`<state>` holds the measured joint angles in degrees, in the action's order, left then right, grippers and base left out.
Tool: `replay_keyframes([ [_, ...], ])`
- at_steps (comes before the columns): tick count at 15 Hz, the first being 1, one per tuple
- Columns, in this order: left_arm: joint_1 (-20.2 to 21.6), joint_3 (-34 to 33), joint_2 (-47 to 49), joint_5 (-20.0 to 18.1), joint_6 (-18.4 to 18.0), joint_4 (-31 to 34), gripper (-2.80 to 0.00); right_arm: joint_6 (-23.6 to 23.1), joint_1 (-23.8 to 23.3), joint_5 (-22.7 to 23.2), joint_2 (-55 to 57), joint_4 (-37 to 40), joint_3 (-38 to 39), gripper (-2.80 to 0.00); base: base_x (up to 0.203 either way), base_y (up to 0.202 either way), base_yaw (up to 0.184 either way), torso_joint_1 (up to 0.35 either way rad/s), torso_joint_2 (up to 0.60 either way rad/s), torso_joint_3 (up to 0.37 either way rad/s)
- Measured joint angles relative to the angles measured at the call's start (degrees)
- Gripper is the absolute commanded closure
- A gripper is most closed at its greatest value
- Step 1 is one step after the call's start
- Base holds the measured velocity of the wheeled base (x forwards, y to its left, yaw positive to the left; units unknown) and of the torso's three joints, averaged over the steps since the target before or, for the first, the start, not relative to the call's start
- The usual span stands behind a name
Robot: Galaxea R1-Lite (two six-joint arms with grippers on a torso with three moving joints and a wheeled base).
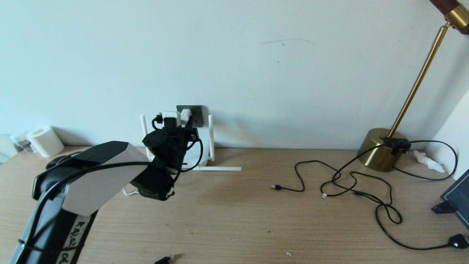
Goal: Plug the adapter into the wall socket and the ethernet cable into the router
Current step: Plug plug into socket
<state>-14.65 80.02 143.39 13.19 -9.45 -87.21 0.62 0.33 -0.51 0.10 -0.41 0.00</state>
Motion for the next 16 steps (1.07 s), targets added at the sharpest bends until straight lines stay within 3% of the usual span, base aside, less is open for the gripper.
replay_keyframes([
  [15,-0.1,0.4,1.0,0.0,0.0,-0.1,0.00,0.0,0.0,0.0,0.0,0.0,0.0,0.00,0.000,0.000,0.000,0.000,0.00,0.000],
  [16,-0.1,0.4,1.0,0.0,0.0,-0.1,-2.80,0.0,0.0,0.0,0.0,0.0,0.0,0.00,0.000,0.000,0.000,0.000,0.00,0.000],
])
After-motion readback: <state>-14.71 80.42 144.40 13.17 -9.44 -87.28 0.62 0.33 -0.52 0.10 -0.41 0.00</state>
